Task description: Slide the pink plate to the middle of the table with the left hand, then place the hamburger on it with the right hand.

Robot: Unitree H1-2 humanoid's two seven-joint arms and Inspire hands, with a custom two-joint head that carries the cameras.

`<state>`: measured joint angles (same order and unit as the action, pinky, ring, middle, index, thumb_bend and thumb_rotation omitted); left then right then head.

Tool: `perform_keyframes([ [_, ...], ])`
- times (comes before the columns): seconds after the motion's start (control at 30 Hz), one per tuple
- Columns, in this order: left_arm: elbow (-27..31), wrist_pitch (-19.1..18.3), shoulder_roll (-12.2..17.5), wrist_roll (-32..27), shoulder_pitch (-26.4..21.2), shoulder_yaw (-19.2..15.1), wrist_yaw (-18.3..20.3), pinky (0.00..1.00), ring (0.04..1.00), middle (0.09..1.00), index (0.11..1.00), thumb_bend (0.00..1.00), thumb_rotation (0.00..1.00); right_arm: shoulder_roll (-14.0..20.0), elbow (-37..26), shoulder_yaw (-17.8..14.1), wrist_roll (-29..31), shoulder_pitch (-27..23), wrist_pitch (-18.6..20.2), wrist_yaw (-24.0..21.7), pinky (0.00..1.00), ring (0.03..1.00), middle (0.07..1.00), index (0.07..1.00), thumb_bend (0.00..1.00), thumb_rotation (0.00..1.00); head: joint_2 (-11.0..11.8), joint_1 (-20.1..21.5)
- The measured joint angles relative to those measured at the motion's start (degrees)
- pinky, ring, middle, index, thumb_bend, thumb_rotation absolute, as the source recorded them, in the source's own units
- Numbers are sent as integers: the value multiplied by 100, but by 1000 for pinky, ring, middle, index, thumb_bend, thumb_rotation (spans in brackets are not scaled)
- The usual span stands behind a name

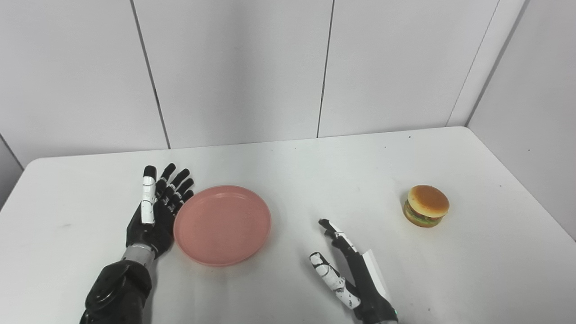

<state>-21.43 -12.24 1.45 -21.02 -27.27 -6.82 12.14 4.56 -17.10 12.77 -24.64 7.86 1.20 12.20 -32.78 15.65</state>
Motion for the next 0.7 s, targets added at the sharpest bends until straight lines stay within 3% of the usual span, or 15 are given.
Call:
perform_keyframes([
  [0.1,-5,-1,-11,-33,-2,-35,6,999,956,933,947,848,859,21,-271,-94,-202,-38,-1,13,845,877,891,851,695,817,35,-44],
  [0.2,-5,-5,-12,-62,-2,-45,7,996,952,929,948,857,866,85,-381,-337,-358,-154,-1,6,879,896,893,853,717,844,44,-62],
  [0.3,-5,-5,-12,-51,-1,-23,10,990,954,936,958,854,878,162,-386,-585,-507,-395,-2,7,908,900,866,830,726,858,236,-158],
  [0.43,-23,4,-9,-32,-3,-1,61,978,953,940,965,836,884,325,-381,-766,-946,-821,-1,1,820,845,839,793,712,871,334,-211],
  [0.47,-43,13,-8,-33,-10,-3,71,976,950,937,966,837,878,371,-386,-808,-1057,-921,0,-8,816,840,836,788,709,859,456,-185],
  [0.57,-86,35,-8,-33,-31,-9,76,978,947,936,964,849,874,482,-388,-921,-1434,-1235,3,-36,764,804,813,762,703,784,536,-167],
  [0.7,-86,53,-5,-33,-27,-3,146,978,956,936,971,818,880,704,-358,-1145,-1930,-1610,67,-55,834,847,828,764,734,822,598,-158],
])
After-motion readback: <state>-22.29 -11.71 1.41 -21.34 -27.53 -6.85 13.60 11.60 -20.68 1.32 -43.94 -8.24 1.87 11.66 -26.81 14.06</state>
